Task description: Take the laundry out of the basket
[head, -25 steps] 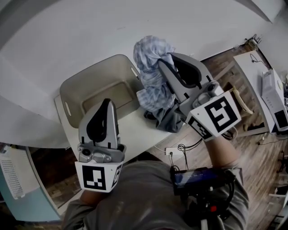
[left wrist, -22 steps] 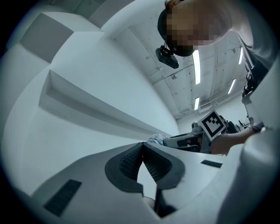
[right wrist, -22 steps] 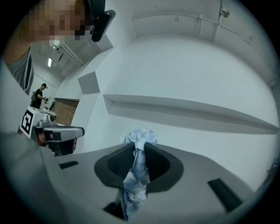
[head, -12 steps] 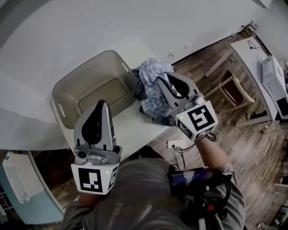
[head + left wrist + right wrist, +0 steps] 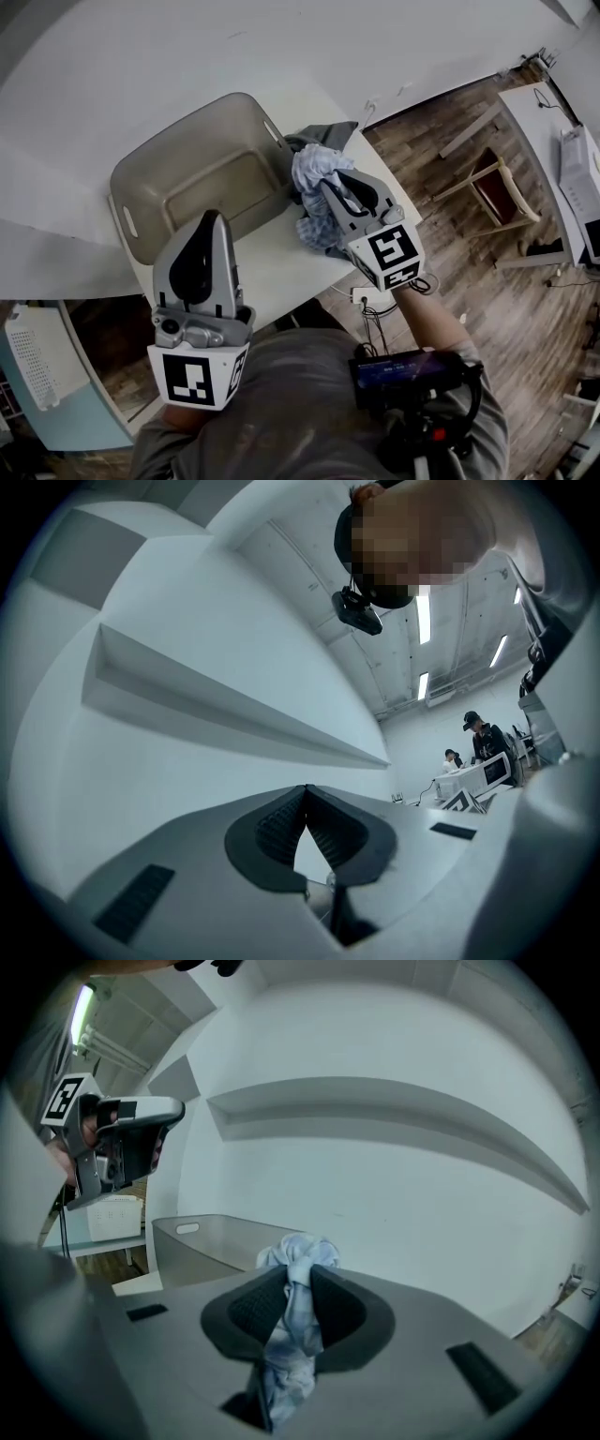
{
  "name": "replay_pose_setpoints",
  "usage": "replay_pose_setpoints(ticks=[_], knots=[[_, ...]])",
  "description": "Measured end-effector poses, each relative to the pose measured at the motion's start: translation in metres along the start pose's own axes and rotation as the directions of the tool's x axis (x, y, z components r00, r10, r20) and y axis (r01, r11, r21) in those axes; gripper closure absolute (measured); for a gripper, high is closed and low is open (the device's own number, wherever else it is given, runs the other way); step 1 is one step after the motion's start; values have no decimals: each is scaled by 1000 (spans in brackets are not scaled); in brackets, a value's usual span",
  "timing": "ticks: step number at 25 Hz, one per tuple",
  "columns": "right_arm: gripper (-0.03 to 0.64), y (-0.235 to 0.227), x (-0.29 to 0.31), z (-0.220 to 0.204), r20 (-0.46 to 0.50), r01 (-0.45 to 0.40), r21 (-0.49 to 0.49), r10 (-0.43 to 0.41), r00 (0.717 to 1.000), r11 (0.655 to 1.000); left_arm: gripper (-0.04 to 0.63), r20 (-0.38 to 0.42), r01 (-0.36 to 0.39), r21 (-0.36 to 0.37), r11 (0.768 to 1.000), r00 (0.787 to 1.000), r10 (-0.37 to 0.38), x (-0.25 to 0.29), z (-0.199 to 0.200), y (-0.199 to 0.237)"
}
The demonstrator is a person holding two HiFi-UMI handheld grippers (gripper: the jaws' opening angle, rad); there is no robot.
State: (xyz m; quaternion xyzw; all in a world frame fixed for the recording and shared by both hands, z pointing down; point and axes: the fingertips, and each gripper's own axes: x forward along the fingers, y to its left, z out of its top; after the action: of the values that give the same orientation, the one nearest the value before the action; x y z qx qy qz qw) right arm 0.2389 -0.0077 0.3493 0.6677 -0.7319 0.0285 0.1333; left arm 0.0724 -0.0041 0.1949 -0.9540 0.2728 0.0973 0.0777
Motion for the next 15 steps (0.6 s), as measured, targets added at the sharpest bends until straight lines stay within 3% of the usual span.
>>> replay_pose_setpoints(ticks=[10,15], knots=[[494,-5,28,-52,-98,-30,60,36,995,998,588,-61,-30,-24,999,998,29,16,-28,18],[465,-3,30,-56,-110,-33,66,40,993,997,588,-51,-37,-19,999,998,36,19,-25,21]])
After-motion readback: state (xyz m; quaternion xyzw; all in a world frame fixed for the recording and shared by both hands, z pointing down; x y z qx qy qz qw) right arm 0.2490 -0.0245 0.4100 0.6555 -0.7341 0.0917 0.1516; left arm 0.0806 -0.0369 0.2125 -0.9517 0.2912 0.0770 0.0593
